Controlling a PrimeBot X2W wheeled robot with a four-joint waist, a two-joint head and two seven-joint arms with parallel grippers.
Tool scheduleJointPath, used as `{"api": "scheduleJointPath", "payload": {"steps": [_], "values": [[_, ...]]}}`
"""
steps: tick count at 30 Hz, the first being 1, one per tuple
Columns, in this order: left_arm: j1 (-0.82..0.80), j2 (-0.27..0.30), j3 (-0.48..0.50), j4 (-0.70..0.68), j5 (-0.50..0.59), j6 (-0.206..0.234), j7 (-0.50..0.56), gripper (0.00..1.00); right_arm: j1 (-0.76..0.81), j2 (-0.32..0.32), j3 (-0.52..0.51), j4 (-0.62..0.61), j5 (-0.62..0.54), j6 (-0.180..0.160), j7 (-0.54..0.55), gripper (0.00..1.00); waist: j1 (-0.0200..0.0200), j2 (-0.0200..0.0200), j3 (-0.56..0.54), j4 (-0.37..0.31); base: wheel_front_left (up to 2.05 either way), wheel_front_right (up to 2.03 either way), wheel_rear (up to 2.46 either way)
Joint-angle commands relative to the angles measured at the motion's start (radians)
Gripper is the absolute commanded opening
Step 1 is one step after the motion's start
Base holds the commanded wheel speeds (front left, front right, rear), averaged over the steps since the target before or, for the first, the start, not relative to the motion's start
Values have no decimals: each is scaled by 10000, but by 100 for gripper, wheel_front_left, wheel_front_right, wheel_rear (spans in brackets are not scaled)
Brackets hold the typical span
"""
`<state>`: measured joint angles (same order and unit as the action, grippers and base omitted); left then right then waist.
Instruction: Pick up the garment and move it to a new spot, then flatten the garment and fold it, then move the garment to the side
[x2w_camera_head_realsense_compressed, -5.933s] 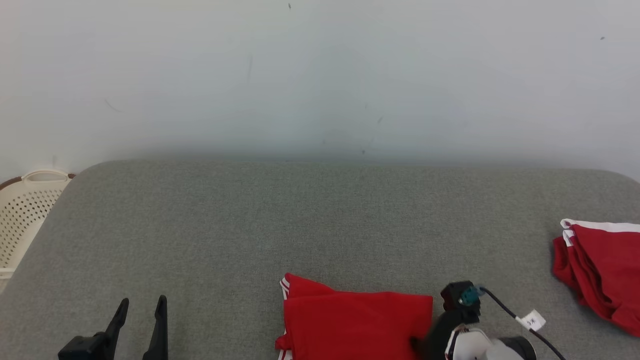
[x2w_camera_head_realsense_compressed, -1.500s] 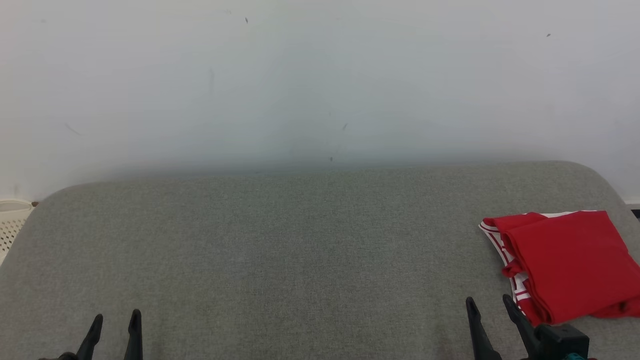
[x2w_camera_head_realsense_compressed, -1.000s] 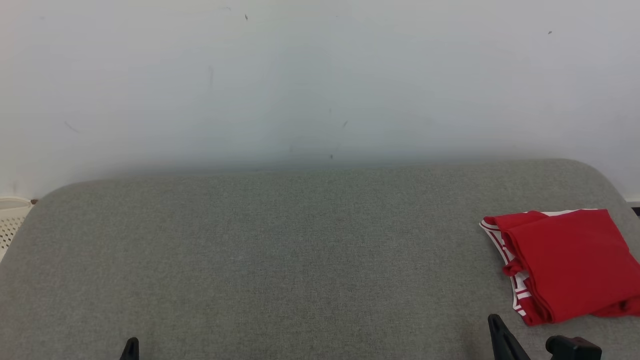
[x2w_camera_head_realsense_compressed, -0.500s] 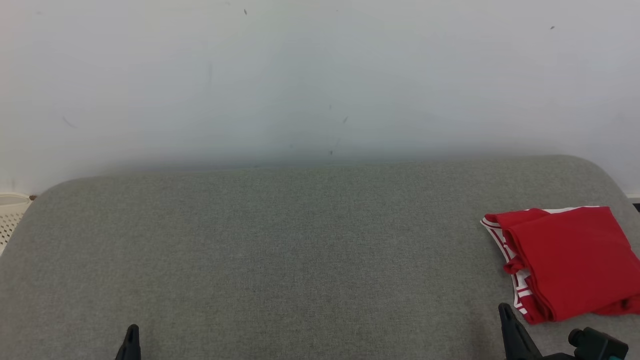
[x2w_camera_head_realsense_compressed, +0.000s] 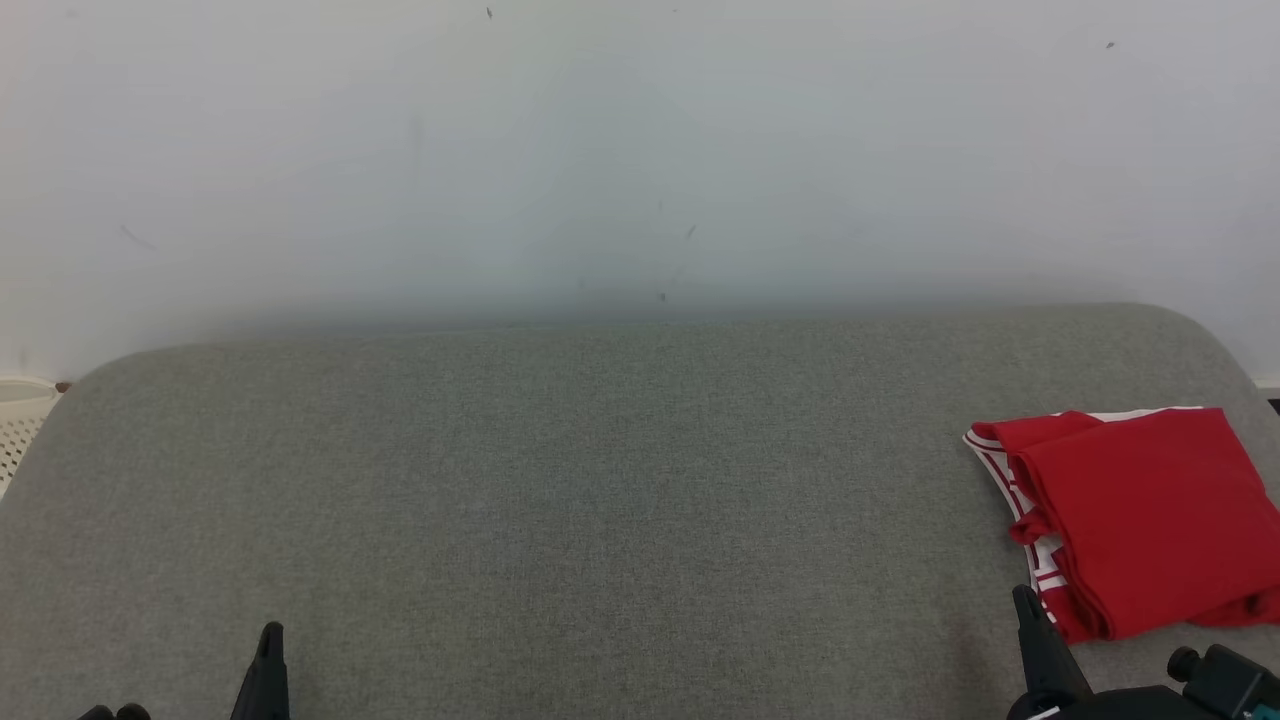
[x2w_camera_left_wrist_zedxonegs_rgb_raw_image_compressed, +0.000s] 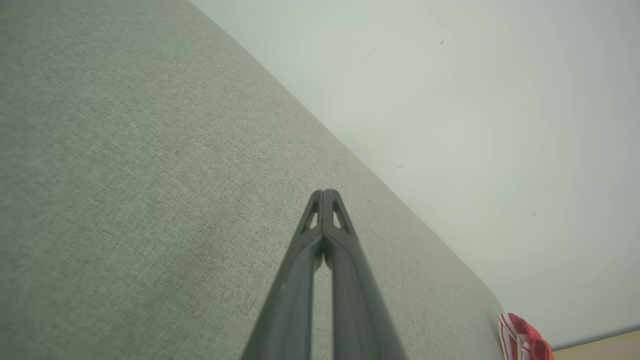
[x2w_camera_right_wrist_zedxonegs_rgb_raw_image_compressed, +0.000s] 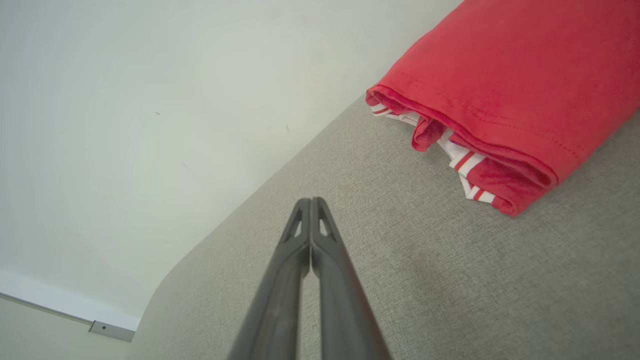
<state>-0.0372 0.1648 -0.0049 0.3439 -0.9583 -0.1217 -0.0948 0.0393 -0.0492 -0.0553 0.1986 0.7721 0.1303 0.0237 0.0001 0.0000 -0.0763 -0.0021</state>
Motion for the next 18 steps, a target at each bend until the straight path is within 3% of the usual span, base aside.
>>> {"api": "scheduleJointPath", "payload": {"steps": [1,18], "values": [[-304,15,75,-176,-317,39,65,0,-247,-12,-61,-101,359,2,24,0,-1,0,11,1,0,0,0],[-610,-292,268,-330,-1978,80,610,0,-548,-23,-318,-7,2476,4,252,0,-1,0,156,4,0,0,0]]}}
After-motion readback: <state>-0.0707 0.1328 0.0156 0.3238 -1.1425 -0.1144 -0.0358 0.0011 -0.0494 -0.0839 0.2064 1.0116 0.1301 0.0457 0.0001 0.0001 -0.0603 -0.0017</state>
